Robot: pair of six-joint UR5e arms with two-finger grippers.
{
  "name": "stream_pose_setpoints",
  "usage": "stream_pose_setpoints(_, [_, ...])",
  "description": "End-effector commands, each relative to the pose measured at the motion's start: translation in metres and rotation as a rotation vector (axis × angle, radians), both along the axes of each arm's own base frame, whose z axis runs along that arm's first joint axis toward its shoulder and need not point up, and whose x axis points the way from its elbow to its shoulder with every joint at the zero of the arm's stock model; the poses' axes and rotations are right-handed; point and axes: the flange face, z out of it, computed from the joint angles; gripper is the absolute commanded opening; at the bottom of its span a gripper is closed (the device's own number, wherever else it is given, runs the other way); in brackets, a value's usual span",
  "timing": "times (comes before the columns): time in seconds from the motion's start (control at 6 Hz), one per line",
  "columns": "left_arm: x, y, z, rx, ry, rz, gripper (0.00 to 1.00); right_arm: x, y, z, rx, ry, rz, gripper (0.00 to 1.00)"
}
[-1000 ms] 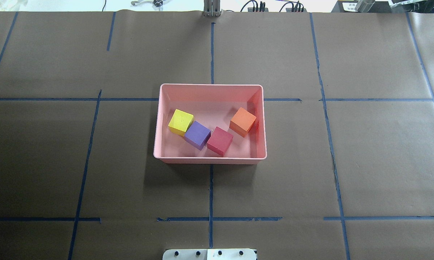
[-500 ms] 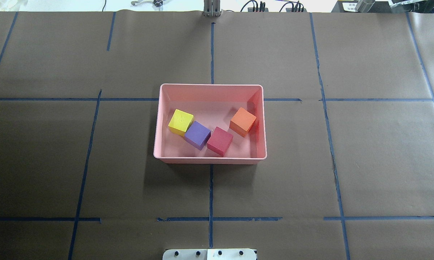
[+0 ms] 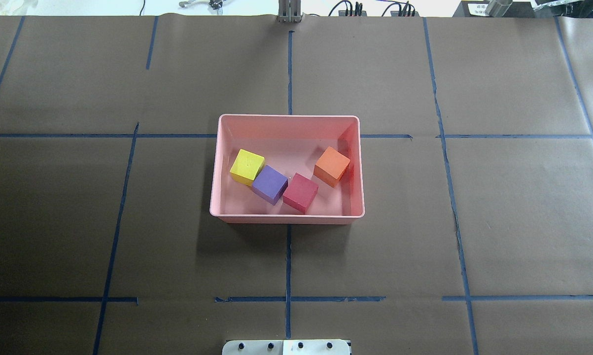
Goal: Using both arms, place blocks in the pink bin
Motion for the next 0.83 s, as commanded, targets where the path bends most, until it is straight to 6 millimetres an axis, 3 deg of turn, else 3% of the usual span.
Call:
stream_pose_setpoints(0.0, [0.0002,-0.0009,0.0025,-0.004,-0.002,0.003,1.0,-0.0022,-0.0005,0.0003,-0.001,-0.012,-0.003,1.0])
stream_pose_setpoints(0.67, [0.0035,0.0037,0.0086,-0.039,0.002,0.01,1.0,-0.003,0.001,0.0008,-0.004,-0.024,-0.006,1.0])
